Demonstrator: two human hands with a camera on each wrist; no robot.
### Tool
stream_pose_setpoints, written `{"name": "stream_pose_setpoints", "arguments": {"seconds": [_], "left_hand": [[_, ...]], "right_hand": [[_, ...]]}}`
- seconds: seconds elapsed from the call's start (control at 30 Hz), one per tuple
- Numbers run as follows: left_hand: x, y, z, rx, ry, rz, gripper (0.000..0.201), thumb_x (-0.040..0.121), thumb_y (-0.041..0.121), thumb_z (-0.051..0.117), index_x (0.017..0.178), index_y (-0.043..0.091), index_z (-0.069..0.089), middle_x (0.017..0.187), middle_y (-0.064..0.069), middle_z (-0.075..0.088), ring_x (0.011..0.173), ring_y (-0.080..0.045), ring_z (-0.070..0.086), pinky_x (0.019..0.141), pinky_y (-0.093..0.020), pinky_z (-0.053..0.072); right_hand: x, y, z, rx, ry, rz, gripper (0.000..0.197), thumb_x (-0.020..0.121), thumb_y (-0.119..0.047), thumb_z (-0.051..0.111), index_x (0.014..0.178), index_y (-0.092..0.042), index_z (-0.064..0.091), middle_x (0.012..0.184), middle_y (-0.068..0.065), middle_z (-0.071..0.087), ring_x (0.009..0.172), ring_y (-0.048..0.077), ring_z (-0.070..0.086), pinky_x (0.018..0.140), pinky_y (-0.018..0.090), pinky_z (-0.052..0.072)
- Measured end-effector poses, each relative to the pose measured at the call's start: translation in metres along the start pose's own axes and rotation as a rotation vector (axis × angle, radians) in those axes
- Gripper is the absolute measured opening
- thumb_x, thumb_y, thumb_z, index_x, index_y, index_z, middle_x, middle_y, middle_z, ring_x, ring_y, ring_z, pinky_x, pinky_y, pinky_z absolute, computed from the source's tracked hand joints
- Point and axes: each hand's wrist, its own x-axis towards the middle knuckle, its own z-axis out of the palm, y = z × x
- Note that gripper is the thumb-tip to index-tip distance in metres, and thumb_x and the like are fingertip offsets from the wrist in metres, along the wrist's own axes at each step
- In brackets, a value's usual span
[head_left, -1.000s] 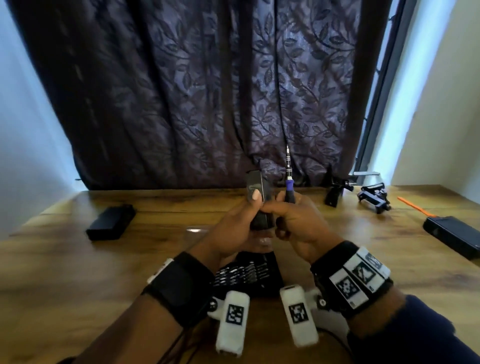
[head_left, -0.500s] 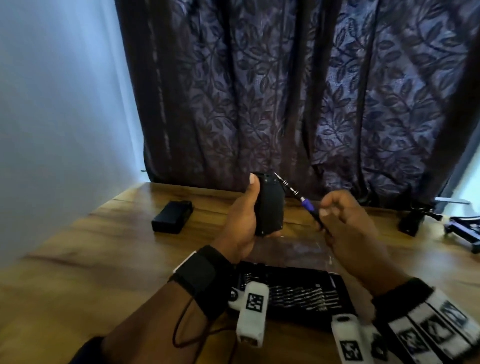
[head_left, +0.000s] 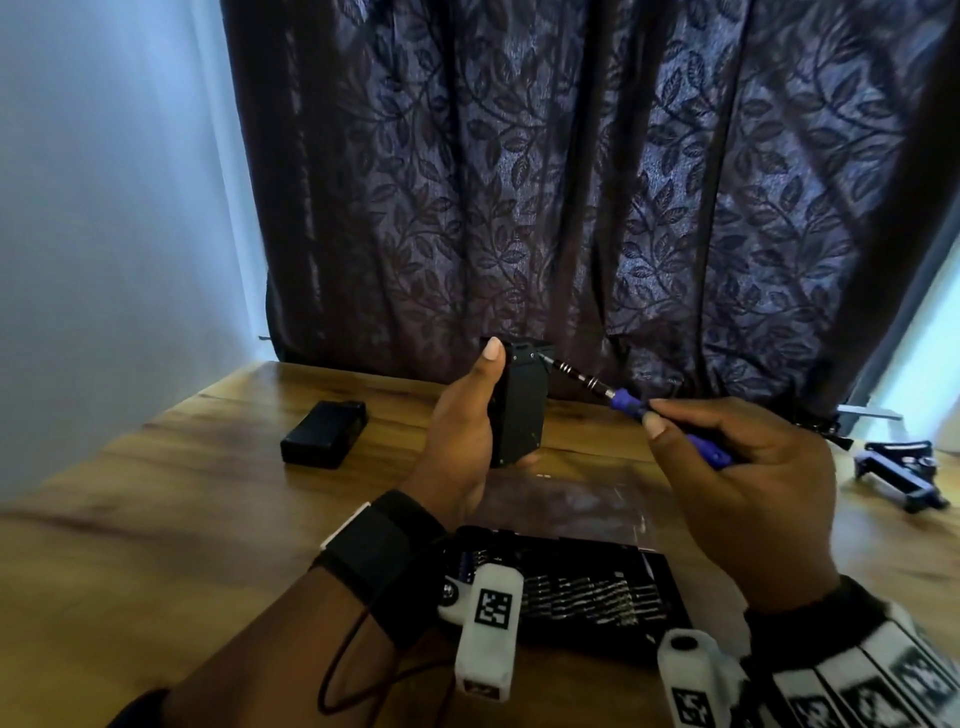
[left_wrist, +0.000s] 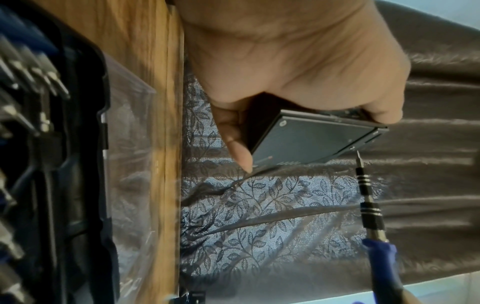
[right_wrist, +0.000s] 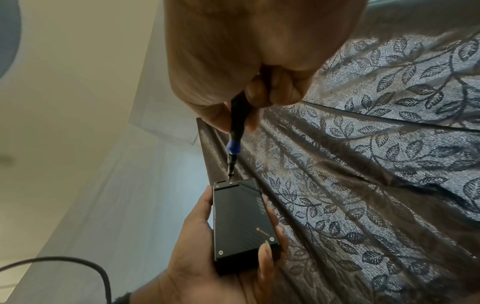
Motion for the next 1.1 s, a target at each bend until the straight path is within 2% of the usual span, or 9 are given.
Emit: {"name": "stream_pose_setpoints", "arguments": {"seconds": [0.2, 0.4, 0.7, 0.97, 1.1], "left_hand": [[-0.0003, -0.0023, 0.0002, 0.008, -0.017, -0.006, 0.103, 0.056, 0.091, 0.072, 0.112, 0.005, 0.076, 0.1, -0.023, 0.069, 0.087, -0.039, 0.063, 0.061, -0.039, 0.056], [-0.004, 0.0006, 0.0017, 0.028, 0.0, -0.026, 0.087, 0.07, 0.084, 0.063, 0.109, 0.007, 0.077, 0.096, -0.021, 0.07, 0.087, -0.039, 0.063, 0.062, -0.039, 0.056], [-0.0047, -0.0008, 0.0012, 0.056, -0.028, -0.047, 0.087, 0.073, 0.082, 0.061, 0.11, 0.005, 0.076, 0.094, -0.022, 0.069, 0.079, -0.035, 0.065, 0.06, -0.038, 0.057], [-0.0041, -0.0008, 0.0001, 0.042, -0.018, -0.055, 0.09, 0.073, 0.082, 0.062, 0.116, 0.004, 0.074, 0.096, -0.02, 0.071, 0.075, -0.032, 0.067, 0.058, -0.038, 0.057], [-0.0042, -0.0014, 0.0, 0.023, -0.025, -0.071, 0.086, 0.073, 0.082, 0.064, 0.112, 0.006, 0.076, 0.097, -0.021, 0.07, 0.075, -0.033, 0.066, 0.061, -0.039, 0.057]], "right_hand": [[0.0004, 0.0028, -0.0017, -0.024, 0.026, -0.022, 0.017, 0.086, -0.007, 0.077, 0.094, -0.021, 0.076, 0.08, -0.01, 0.071, 0.074, 0.003, 0.067, 0.066, 0.007, 0.045], [0.0009, 0.0043, -0.0032, -0.028, -0.014, -0.023, 0.02, 0.086, -0.006, 0.077, 0.093, -0.024, 0.074, 0.081, -0.014, 0.07, 0.073, 0.002, 0.067, 0.066, 0.005, 0.044], [0.0012, 0.0064, -0.0032, -0.057, -0.025, -0.017, 0.016, 0.087, -0.006, 0.077, 0.093, -0.021, 0.074, 0.081, -0.015, 0.068, 0.073, -0.003, 0.065, 0.064, 0.003, 0.043], [0.0021, 0.0092, -0.0043, -0.042, -0.025, -0.014, 0.018, 0.087, -0.005, 0.077, 0.092, -0.022, 0.074, 0.079, -0.013, 0.069, 0.073, 0.003, 0.066, 0.063, 0.005, 0.044], [0.0017, 0.0095, -0.0045, -0.041, -0.03, -0.009, 0.016, 0.087, -0.006, 0.077, 0.091, -0.021, 0.074, 0.078, -0.014, 0.069, 0.071, 0.005, 0.066, 0.061, 0.005, 0.043]]}}
